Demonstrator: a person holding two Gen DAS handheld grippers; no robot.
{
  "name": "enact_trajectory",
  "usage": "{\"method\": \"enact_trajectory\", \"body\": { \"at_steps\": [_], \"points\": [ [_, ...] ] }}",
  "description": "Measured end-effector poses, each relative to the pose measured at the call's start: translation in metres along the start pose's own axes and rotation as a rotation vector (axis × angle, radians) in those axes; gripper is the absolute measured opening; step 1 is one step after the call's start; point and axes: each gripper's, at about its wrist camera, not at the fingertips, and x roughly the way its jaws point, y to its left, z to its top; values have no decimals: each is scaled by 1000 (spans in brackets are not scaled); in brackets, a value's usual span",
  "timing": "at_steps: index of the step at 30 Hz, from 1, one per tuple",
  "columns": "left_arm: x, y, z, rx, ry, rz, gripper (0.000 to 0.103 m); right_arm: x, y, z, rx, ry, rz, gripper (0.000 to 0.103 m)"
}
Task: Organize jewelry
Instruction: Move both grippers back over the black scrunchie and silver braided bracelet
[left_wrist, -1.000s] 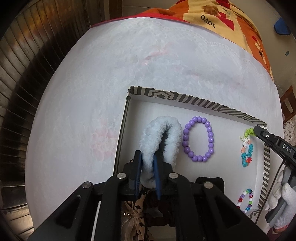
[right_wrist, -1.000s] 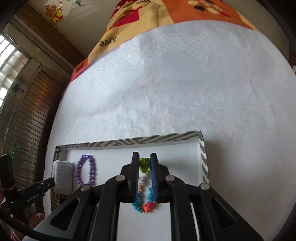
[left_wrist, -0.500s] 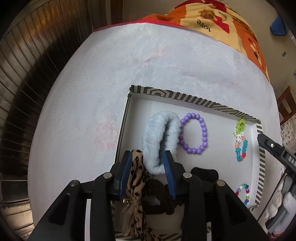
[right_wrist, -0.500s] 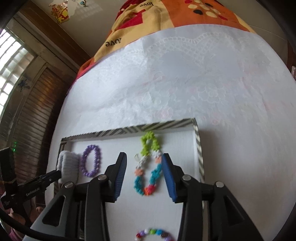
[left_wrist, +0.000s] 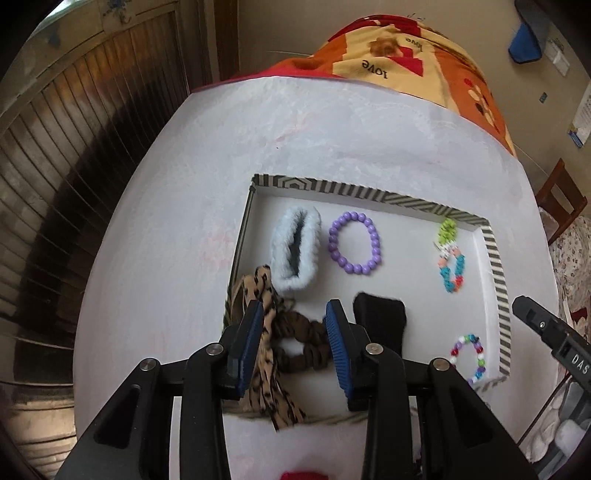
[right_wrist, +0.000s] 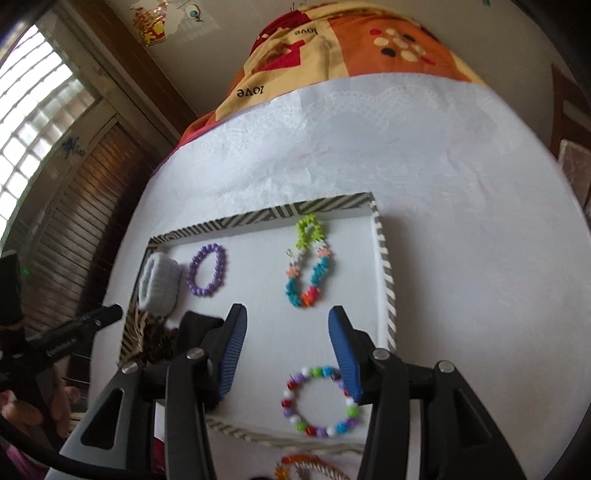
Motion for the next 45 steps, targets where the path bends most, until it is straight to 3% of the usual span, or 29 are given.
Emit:
{"method": "enact_trajectory", "body": {
  "at_steps": [23,40,45],
  "points": [
    [-50,-37,-90,81,-22,-4,27,-70,1,-88,-37,-33,-66,54],
    [-78,-50,-157,82,4,12,27,-108,-18,-145,-59,-18,-77,57],
    [-75,-48,-164,112,29,-21,27,-112,-25,-153,-47,-18,-101,57]
  ]
}}
